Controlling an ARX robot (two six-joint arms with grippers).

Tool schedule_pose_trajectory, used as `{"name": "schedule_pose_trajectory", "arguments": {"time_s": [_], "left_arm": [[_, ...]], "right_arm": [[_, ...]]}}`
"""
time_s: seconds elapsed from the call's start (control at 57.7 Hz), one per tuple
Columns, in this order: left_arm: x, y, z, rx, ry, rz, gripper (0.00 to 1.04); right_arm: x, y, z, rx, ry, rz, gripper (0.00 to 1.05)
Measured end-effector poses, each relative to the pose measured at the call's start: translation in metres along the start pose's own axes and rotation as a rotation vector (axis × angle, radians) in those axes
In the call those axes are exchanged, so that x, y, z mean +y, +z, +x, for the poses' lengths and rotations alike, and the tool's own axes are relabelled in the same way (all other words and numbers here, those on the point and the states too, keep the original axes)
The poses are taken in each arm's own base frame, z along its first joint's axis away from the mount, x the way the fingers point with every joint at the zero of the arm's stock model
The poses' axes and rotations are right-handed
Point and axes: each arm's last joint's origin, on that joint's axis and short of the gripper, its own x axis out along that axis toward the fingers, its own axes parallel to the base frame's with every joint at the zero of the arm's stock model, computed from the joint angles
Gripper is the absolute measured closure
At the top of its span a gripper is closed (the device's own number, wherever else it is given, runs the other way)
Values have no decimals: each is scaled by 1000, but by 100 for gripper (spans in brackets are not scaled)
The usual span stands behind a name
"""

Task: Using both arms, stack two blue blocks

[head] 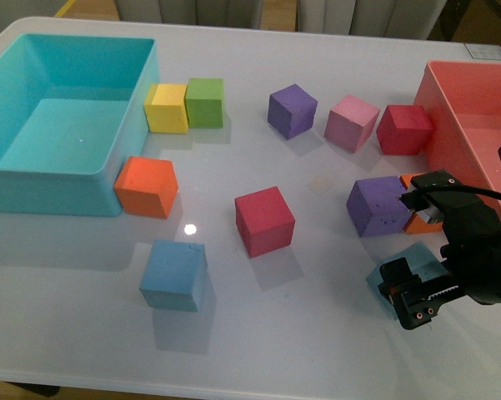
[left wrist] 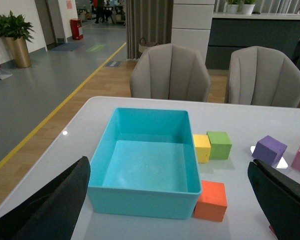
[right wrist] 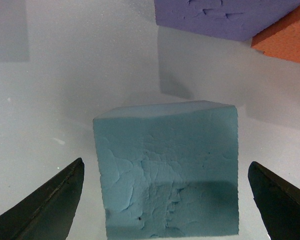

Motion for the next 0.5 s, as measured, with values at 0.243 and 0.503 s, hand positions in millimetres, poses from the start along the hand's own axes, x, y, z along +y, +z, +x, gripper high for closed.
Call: {"name": "schedule_pose_trajectory", "arguments": {"time_s": [0.243,0.503], "left_arm": [[0,0,0,0,0,0,9],[0,0,0,0,0,0,9]], "right_arm": [[5,-5,-1,11,15,-71,51],[3,11,-40,-55,63,-127,58]]}}
